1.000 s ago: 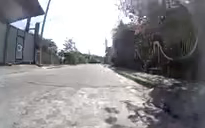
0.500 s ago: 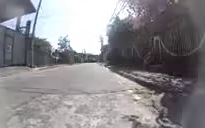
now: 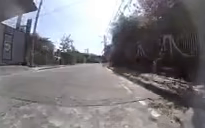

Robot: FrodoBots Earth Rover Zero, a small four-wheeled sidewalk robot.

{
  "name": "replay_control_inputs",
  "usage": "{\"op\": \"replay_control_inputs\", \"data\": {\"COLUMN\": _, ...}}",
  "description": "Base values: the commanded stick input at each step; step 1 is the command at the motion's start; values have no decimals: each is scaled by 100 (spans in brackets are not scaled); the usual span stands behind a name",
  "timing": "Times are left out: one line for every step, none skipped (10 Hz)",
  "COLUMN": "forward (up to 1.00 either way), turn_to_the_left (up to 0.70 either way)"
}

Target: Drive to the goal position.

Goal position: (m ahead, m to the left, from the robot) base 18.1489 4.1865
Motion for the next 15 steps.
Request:
{"op": "replay_control_inputs", "data": {"forward": 100, "turn_to_the_left": 0}}
{"op": "replay_control_inputs", "data": {"forward": 100, "turn_to_the_left": 0}}
{"op": "replay_control_inputs", "data": {"forward": 100, "turn_to_the_left": 0}}
{"op": "replay_control_inputs", "data": {"forward": 100, "turn_to_the_left": 0}}
{"op": "replay_control_inputs", "data": {"forward": 100, "turn_to_the_left": 0}}
{"op": "replay_control_inputs", "data": {"forward": 100, "turn_to_the_left": 0}}
{"op": "replay_control_inputs", "data": {"forward": 100, "turn_to_the_left": 0}}
{"op": "replay_control_inputs", "data": {"forward": 100, "turn_to_the_left": 0}}
{"op": "replay_control_inputs", "data": {"forward": 100, "turn_to_the_left": 0}}
{"op": "replay_control_inputs", "data": {"forward": 100, "turn_to_the_left": 0}}
{"op": "replay_control_inputs", "data": {"forward": 100, "turn_to_the_left": 0}}
{"op": "replay_control_inputs", "data": {"forward": 100, "turn_to_the_left": 0}}
{"op": "replay_control_inputs", "data": {"forward": 100, "turn_to_the_left": 0}}
{"op": "replay_control_inputs", "data": {"forward": 100, "turn_to_the_left": 0}}
{"op": "replay_control_inputs", "data": {"forward": 100, "turn_to_the_left": 0}}
